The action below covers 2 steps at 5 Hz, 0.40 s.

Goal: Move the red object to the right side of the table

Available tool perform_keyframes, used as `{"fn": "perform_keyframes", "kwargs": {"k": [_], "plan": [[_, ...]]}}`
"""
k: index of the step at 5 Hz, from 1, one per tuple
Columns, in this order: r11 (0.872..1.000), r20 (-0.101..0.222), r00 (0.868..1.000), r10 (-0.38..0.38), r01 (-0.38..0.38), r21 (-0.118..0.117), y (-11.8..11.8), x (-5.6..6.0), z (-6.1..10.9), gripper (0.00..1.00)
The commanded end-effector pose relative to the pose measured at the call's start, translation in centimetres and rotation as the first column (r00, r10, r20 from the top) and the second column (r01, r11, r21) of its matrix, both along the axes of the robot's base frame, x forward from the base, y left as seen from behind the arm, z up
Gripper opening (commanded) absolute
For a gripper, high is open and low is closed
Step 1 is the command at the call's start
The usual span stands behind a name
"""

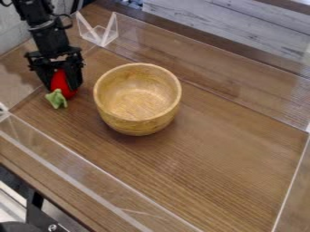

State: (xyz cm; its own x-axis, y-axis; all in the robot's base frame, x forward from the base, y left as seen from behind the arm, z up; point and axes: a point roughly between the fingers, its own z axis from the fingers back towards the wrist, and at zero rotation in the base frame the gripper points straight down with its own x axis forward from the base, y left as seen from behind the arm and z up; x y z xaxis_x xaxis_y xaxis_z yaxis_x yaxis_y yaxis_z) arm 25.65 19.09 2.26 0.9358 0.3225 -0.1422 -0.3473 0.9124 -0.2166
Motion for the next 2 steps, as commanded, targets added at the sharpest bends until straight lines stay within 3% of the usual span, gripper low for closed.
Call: {"fn": "perform_keyframes", "kwargs": {"k": [1, 2], "plan": [[0.999, 0.065, 0.997, -0.031, 0.028, 0.038, 0.4, 0.8, 3.7, 0.00], [0.998, 0.092, 0.994, -0.057, 0.054, 0.034, 0.4, 1.1, 6.2, 0.00]]}}
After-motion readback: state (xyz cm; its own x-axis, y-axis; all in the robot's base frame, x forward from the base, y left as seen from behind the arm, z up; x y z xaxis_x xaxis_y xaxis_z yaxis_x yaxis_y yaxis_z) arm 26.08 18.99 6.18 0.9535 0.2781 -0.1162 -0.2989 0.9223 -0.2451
